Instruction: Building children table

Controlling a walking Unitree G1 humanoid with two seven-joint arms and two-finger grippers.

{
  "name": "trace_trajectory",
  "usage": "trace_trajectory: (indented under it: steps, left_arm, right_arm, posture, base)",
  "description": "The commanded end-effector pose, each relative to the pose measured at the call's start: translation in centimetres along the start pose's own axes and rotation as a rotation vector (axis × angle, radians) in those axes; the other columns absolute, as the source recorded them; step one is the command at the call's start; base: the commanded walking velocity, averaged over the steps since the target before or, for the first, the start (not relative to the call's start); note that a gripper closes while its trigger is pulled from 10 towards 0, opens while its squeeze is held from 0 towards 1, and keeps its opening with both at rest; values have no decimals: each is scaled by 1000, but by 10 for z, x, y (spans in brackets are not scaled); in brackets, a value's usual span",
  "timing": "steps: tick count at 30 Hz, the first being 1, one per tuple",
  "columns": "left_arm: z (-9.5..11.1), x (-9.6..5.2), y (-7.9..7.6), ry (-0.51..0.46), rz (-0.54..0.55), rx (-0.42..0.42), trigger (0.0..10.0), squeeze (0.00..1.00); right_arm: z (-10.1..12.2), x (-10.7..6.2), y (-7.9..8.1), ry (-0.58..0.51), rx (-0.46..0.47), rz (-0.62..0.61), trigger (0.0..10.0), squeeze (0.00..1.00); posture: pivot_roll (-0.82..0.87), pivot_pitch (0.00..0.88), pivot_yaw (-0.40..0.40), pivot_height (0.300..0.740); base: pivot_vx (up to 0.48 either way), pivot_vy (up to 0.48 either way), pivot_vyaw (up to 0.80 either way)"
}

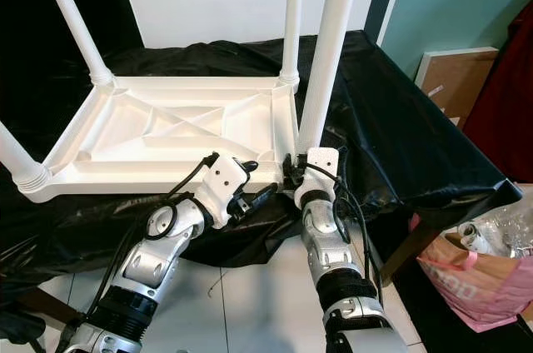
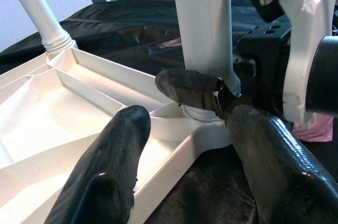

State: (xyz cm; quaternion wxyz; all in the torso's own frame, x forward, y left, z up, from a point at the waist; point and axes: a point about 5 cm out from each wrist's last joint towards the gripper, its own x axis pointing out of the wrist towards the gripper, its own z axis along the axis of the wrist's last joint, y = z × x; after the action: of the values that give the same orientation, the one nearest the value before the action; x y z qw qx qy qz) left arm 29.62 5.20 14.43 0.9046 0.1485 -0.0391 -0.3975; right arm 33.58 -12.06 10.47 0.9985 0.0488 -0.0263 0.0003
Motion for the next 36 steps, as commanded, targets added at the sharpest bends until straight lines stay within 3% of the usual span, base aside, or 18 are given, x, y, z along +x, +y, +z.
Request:
trace_trajectory:
  steps: [1, 5, 7, 9, 10, 13, 17, 18, 25, 26, 29, 30, 36]
  left_arm:
    - [-4, -1, 1, 20, 67, 4, 10000, 0]
    - [-4, -1, 1, 18, 65, 7, 10000, 0]
    - [-4, -1, 1, 18, 65, 7, 10000, 0]
    - [-5, -2, 1, 20, 61, 8, 10000, 0]
    - [-5, -2, 1, 20, 61, 8, 10000, 0]
    - [-5, -1, 1, 22, 52, 10, 10000, 0]
    - [-4, 0, 1, 21, 48, 13, 10000, 0]
    - [-3, 0, 2, 20, 47, 14, 10000, 0]
    - [-3, 1, 2, 18, 47, 15, 10000, 0]
    - [-2, 1, 2, 16, 48, 15, 10000, 0]
    - [-2, 1, 2, 16, 48, 15, 10000, 0]
    - [-2, 1, 2, 15, 53, 14, 10000, 0]
    - [-2, 0, 6, 17, 79, 11, 10000, 0]
  right_arm:
    - [-2, -3, -3, -1, 13, 15, 10000, 1000]
    - [-2, -9, -13, -14, 12, 162, 10000, 1000]
    - [-2, -9, -13, -14, 12, 162, 10000, 1000]
    - [0, -10, -26, -10, -12, 278, 10000, 1000]
    - [0, -10, -26, -10, -12, 278, 10000, 1000]
    - [4, -6, -35, 18, -62, 449, 10000, 1000]
    - [8, 0, -36, 36, -87, 519, 10000, 1000]
    - [14, 6, -32, 49, -104, 603, 10000, 0]
    - [18, 12, -27, 55, -146, 654, 10000, 0]
    - [19, 15, -26, 64, -166, 665, 2157, 0]
    - [19, 15, -26, 64, -166, 665, 2157, 0]
    - [19, 17, -28, 75, -179, 660, 0, 0]
    - [11, 16, -39, 118, -184, 657, 0, 0]
  posture:
    - [-30, 0, -16, 740]
    - [-33, 0, -10, 740]
    - [-33, 0, -10, 740]
    - [-35, 0, -3, 740]
    - [-35, 0, -3, 740]
    - [-42, 0, 6, 740]
    - [-44, 0, 10, 740]
    - [-46, 0, 13, 740]
    - [-45, 0, 13, 740]
    - [-33, 0, 5, 740]
    - [-33, 0, 5, 740]
    - [-28, 0, 0, 740]
    - [-15, 0, -9, 740]
  base:
    - [0, 0, 0]
    - [0, 0, 0]
    - [0, 0, 0]
    - [0, 0, 0]
    - [0, 0, 0]
    - [0, 0, 0]
    - [0, 0, 0]
    - [0, 0, 0]
    - [0, 0, 0]
    - [0, 0, 0]
    - [0, 0, 0]
    - [0, 0, 0]
    - [0, 0, 0]
